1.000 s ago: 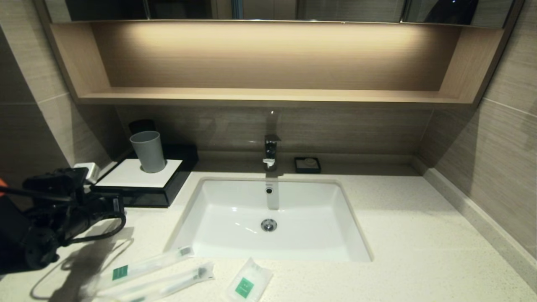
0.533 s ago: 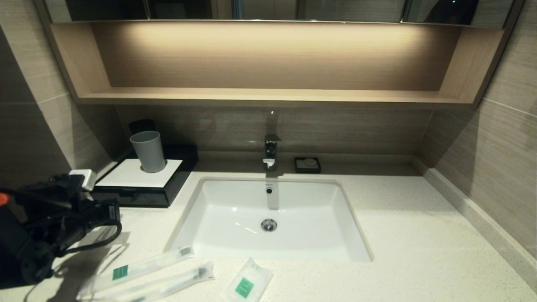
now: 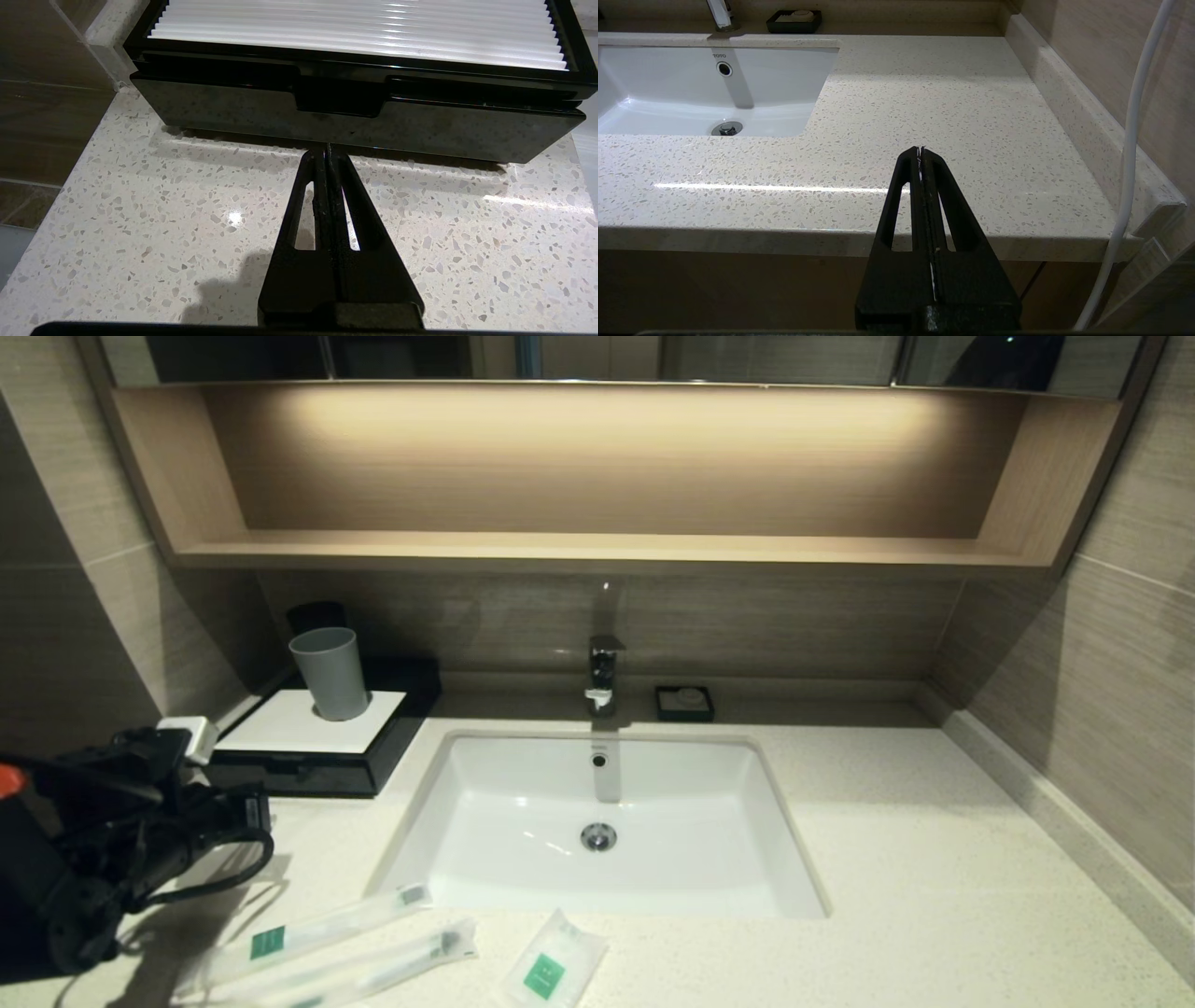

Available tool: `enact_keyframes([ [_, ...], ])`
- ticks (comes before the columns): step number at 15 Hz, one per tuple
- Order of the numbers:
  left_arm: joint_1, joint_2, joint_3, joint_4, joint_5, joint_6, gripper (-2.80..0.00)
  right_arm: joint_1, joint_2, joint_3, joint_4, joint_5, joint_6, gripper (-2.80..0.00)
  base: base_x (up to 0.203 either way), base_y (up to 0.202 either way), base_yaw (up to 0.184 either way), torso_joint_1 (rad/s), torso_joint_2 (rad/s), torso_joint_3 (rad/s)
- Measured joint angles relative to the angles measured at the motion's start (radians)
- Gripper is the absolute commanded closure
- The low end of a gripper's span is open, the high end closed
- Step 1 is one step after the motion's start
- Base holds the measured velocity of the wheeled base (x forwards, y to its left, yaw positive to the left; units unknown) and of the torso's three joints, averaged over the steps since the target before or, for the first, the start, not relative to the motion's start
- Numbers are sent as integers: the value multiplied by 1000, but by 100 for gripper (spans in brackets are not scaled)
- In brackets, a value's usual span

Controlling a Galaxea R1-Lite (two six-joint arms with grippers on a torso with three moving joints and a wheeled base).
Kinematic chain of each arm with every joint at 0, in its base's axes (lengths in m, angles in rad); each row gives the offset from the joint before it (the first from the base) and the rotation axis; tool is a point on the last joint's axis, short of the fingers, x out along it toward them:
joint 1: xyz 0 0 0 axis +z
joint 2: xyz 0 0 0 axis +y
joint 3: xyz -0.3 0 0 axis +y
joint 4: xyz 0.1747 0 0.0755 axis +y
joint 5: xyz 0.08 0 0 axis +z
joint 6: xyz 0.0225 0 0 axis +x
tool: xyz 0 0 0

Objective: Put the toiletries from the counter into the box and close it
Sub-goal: Open the drawer

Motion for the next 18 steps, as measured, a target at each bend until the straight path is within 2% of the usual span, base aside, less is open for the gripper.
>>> enact_keyframes([
  [18, -15, 42, -58, 0, 1, -3, 0, 0, 0, 0, 0, 0, 0, 0, 0, 0, 0, 0, 0, 0],
])
